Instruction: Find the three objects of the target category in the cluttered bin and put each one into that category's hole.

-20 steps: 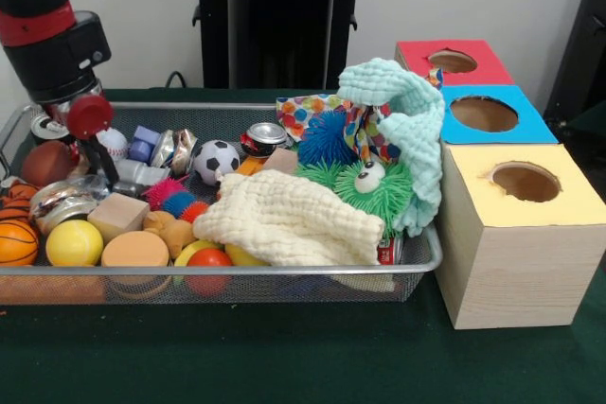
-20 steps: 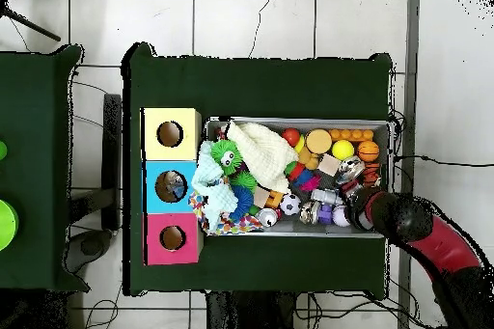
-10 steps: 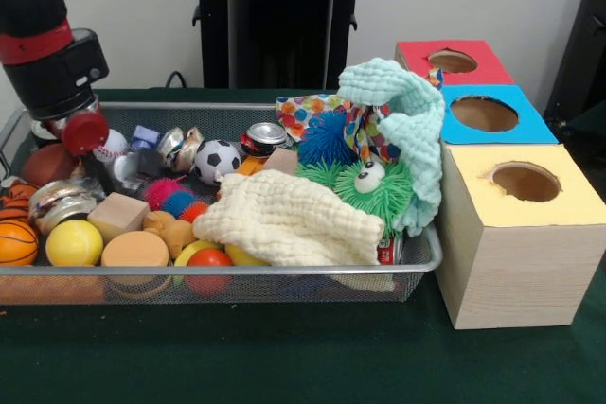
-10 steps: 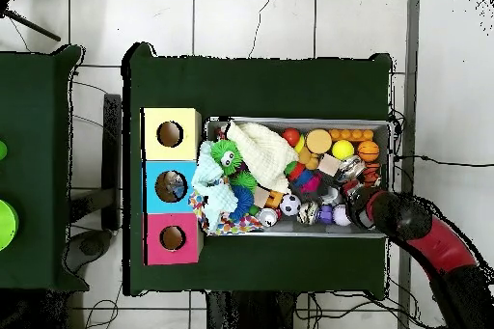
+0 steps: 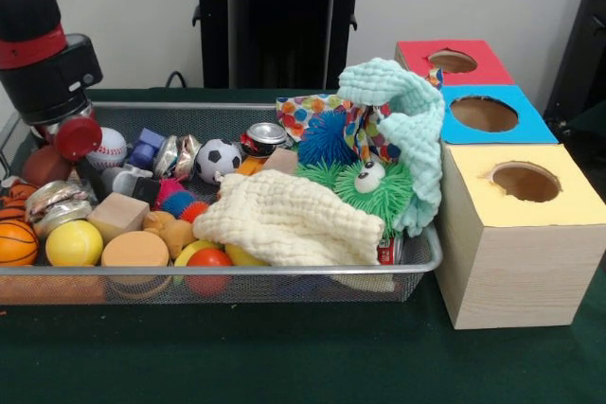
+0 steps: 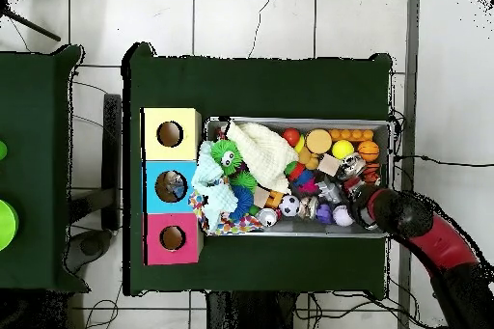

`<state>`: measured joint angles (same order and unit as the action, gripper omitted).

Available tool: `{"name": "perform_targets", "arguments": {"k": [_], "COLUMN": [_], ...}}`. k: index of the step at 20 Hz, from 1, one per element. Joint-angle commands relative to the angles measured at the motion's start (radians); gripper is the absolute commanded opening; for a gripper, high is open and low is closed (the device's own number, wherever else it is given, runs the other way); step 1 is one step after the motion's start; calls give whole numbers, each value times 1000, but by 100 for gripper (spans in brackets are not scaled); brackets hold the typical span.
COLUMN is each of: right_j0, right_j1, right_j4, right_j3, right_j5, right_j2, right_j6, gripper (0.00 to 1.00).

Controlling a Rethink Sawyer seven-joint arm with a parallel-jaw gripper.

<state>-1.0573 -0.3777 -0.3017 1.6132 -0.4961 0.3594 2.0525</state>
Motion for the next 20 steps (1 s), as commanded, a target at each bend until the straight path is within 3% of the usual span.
{"name": "perform_targets", "arguments": {"k": [1,2,3,5,9,14,20], "right_j0": [48,47,38,9,14,7,34], "right_j1": [-118,-117,-115,-116,-121,-129,-191], "right_j4": [-57,-60,-62,-56,-55,-47,-3], "right_j3": [-97,-103,-99,-63,-88,-64,24], "right_j5": [-114,-117,-102,-10,-85,-57,-36], "right_j2": [7,11,22,51,59,71,82], "right_j6": [-117,-129,-138,-113,-160,-143,-54], "gripper": [100,100,0,0,0,0,0]}}
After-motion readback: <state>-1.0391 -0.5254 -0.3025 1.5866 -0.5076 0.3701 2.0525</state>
